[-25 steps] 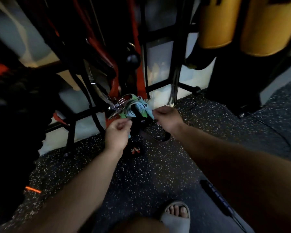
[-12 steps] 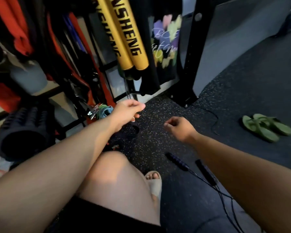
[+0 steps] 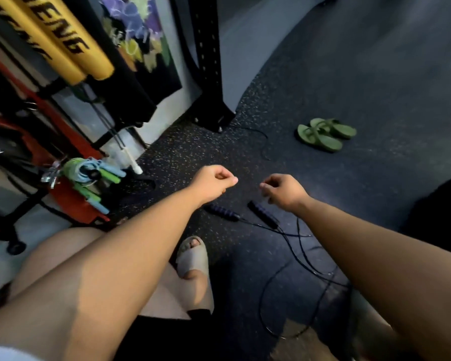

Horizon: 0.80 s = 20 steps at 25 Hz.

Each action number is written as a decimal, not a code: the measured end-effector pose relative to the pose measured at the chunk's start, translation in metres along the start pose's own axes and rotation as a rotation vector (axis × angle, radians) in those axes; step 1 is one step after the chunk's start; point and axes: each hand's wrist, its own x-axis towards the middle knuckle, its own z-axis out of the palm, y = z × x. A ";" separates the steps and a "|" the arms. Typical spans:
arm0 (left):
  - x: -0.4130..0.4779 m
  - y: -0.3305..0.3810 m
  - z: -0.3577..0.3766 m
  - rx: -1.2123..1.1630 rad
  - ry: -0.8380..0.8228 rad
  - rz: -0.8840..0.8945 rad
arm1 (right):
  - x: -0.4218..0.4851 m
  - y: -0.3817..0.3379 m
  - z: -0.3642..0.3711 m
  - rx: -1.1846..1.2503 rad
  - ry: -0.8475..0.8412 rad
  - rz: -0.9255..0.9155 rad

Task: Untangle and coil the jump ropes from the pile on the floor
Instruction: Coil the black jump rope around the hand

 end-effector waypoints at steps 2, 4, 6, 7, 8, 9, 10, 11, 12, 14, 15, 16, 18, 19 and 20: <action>0.012 -0.014 0.029 0.047 -0.043 -0.018 | 0.000 0.030 0.000 0.009 0.005 0.070; 0.030 -0.028 0.060 0.146 -0.117 -0.031 | 0.005 0.062 0.004 0.010 0.010 0.140; 0.046 -0.040 0.090 0.293 -0.207 -0.019 | 0.012 0.096 0.011 0.010 0.000 0.222; 0.053 -0.046 0.105 0.356 -0.243 -0.012 | 0.016 0.113 0.016 0.002 -0.025 0.257; 0.062 -0.054 0.119 0.399 -0.274 -0.009 | 0.020 0.129 0.022 -0.012 -0.064 0.286; 0.069 -0.062 0.132 0.426 -0.300 -0.006 | 0.025 0.142 0.028 -0.027 -0.107 0.302; 0.076 -0.071 0.143 0.442 -0.321 -0.005 | 0.030 0.153 0.035 -0.030 -0.147 0.305; 0.086 -0.081 0.156 0.449 -0.341 -0.005 | 0.039 0.167 0.042 -0.024 -0.175 0.315; 0.096 -0.092 0.169 0.455 -0.363 -0.005 | 0.048 0.180 0.049 -0.012 -0.194 0.327; 0.113 -0.112 0.188 0.501 -0.414 -0.014 | 0.066 0.204 0.066 0.011 -0.241 0.374; 0.121 -0.121 0.195 0.548 -0.429 -0.012 | 0.074 0.213 0.074 0.018 -0.274 0.401; 0.130 -0.129 0.202 0.603 -0.427 0.004 | 0.082 0.221 0.082 0.012 -0.312 0.423; 0.145 -0.147 0.214 0.691 -0.398 0.058 | 0.093 0.234 0.094 -0.031 -0.363 0.437; 0.149 -0.153 0.218 0.731 -0.399 0.078 | 0.096 0.239 0.098 -0.061 -0.360 0.435; 0.153 -0.159 0.224 0.774 -0.408 0.088 | 0.100 0.245 0.100 -0.092 -0.336 0.421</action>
